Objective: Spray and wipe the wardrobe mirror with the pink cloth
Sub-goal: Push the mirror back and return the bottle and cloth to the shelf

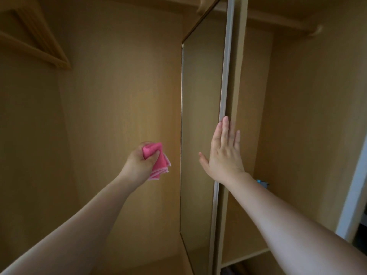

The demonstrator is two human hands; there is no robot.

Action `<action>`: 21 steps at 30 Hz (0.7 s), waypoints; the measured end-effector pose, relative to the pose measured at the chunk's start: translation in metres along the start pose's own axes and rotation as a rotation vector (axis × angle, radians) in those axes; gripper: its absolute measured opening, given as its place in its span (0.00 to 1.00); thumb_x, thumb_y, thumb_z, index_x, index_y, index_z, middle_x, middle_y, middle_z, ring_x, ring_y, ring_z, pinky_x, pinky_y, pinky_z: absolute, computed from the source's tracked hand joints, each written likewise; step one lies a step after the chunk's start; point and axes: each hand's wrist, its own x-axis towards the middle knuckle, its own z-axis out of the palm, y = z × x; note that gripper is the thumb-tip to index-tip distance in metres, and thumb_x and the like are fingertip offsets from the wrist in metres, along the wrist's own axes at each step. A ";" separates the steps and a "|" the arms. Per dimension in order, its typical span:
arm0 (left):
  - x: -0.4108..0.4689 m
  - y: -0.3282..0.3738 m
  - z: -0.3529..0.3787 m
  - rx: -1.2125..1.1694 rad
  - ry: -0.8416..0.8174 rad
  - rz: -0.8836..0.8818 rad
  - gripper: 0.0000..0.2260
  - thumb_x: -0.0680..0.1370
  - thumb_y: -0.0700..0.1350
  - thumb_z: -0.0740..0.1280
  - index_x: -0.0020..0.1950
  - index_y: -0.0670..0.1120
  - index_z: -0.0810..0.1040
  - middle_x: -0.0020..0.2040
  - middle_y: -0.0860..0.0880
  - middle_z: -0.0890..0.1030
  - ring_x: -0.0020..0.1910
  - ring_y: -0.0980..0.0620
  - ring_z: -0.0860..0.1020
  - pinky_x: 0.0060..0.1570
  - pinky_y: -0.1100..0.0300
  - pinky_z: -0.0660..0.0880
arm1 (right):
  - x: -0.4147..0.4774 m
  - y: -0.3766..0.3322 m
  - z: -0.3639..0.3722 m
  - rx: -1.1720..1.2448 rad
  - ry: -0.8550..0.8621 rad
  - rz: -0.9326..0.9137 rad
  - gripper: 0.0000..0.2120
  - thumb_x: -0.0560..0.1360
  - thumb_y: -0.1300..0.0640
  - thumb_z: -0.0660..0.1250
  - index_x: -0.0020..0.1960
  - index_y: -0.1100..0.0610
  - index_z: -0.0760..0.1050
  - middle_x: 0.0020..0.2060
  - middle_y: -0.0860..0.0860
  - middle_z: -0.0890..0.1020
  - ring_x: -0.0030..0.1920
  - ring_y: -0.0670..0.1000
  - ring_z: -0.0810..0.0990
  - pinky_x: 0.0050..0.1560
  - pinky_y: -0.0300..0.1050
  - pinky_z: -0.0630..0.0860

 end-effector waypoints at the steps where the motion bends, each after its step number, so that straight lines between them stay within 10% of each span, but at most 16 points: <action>1: -0.002 0.002 0.001 -0.001 -0.008 0.000 0.07 0.81 0.43 0.62 0.58 0.51 0.73 0.40 0.48 0.85 0.38 0.46 0.85 0.37 0.47 0.82 | -0.001 0.000 -0.003 -0.002 -0.016 0.003 0.48 0.77 0.37 0.53 0.73 0.66 0.26 0.72 0.62 0.26 0.75 0.64 0.33 0.76 0.61 0.39; 10: -0.031 0.015 0.010 -0.030 -0.092 0.012 0.13 0.80 0.43 0.64 0.64 0.48 0.72 0.52 0.42 0.80 0.40 0.45 0.84 0.36 0.48 0.82 | -0.032 0.006 -0.052 0.057 -0.033 -0.067 0.33 0.80 0.45 0.55 0.78 0.59 0.49 0.78 0.58 0.51 0.78 0.58 0.50 0.77 0.57 0.50; 14: -0.054 0.022 0.034 -0.041 -0.189 0.049 0.10 0.80 0.41 0.63 0.61 0.49 0.71 0.39 0.52 0.82 0.35 0.55 0.84 0.35 0.49 0.82 | -0.066 0.024 -0.069 0.107 0.012 -0.069 0.23 0.79 0.50 0.59 0.71 0.58 0.67 0.68 0.55 0.72 0.69 0.57 0.69 0.70 0.55 0.65; 21: -0.090 0.035 0.105 0.013 -0.248 0.095 0.11 0.79 0.44 0.65 0.59 0.55 0.72 0.53 0.50 0.77 0.48 0.49 0.80 0.38 0.54 0.83 | -0.108 0.095 -0.078 0.189 0.039 -0.034 0.20 0.80 0.50 0.58 0.68 0.58 0.72 0.63 0.53 0.77 0.63 0.54 0.75 0.65 0.53 0.71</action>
